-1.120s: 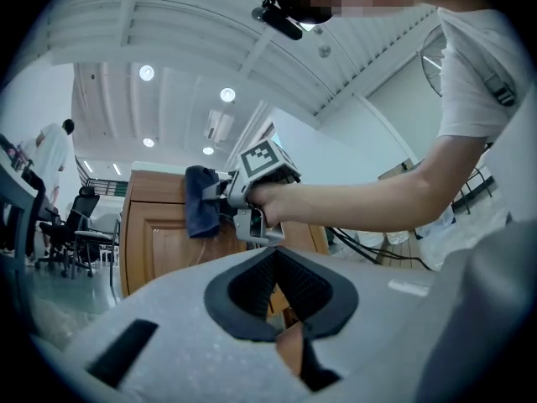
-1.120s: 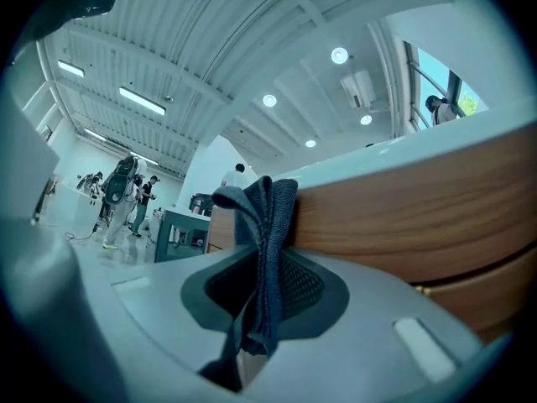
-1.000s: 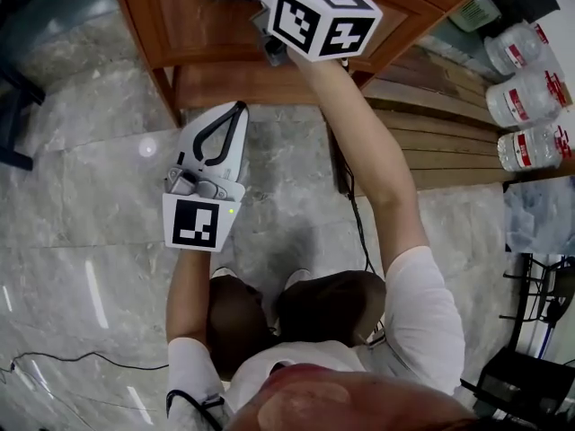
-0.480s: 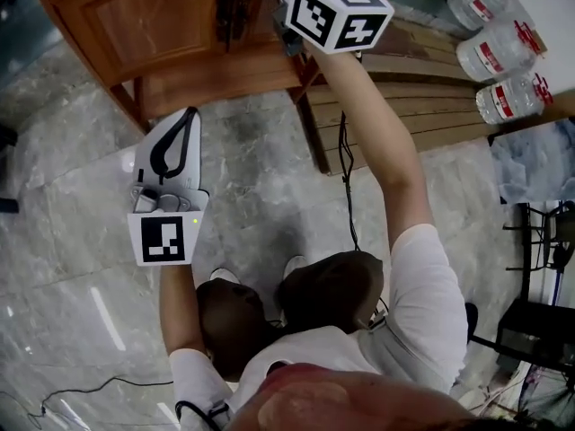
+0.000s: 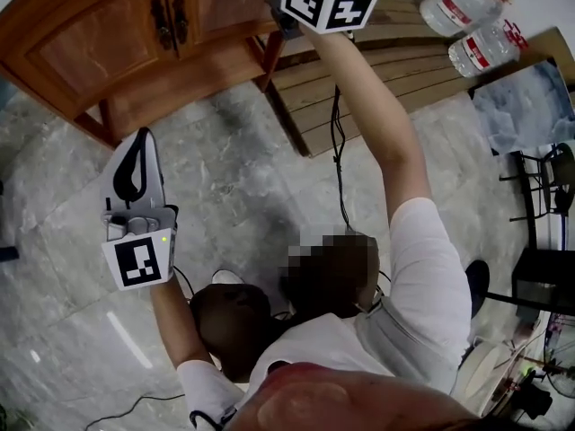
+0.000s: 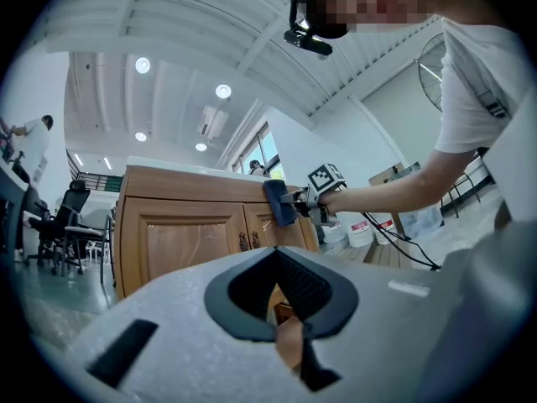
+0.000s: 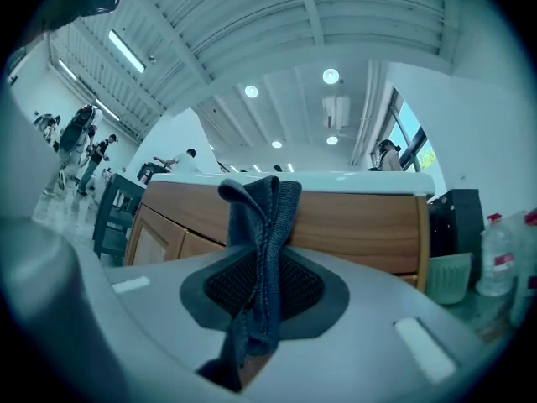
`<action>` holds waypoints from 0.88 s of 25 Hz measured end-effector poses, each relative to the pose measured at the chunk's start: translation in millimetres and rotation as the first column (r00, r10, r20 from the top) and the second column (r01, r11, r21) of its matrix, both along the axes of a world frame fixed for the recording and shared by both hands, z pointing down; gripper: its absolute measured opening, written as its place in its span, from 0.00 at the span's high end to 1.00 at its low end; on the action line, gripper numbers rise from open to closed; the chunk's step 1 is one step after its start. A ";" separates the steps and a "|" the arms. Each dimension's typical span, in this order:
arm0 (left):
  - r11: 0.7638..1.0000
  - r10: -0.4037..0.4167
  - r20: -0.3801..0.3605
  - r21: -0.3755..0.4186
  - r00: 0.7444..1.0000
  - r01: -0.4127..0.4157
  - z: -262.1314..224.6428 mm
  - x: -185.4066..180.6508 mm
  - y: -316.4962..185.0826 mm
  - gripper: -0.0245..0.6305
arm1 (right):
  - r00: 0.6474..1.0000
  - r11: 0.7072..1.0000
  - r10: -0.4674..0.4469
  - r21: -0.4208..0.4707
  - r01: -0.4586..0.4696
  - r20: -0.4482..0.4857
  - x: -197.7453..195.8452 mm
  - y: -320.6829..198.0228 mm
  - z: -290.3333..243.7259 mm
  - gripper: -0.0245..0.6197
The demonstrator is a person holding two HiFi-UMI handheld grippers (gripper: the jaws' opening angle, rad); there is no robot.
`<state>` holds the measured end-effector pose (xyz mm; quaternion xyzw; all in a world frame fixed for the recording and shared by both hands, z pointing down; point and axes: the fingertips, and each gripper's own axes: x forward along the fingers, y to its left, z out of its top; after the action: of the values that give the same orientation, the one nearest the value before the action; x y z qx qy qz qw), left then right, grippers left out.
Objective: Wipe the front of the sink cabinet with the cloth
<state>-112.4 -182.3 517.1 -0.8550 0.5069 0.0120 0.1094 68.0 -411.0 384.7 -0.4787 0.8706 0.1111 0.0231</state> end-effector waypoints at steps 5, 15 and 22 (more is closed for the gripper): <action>0.999 0.027 0.022 0.018 0.999 -0.028 2.4 4.5 0.0 0.96 | 0.994 0.994 0.110 0.004 -0.110 0.030 53.7 -9.7 -7.9 0.84; 1.000 0.023 0.019 0.003 1.000 -0.023 1.6 7.5 1.9 0.96 | 0.943 0.950 0.312 -0.011 -0.313 0.117 143.4 -24.4 -13.7 0.84; 1.000 0.028 0.028 -0.001 0.999 -0.027 2.2 11.8 0.5 0.96 | 0.941 0.946 0.322 0.008 -0.325 0.101 151.1 -26.0 -13.6 0.85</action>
<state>-100.6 -181.8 519.3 -0.8620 0.4935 0.0012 0.1160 219.1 -437.0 371.1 -0.6198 0.7765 0.1003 0.0531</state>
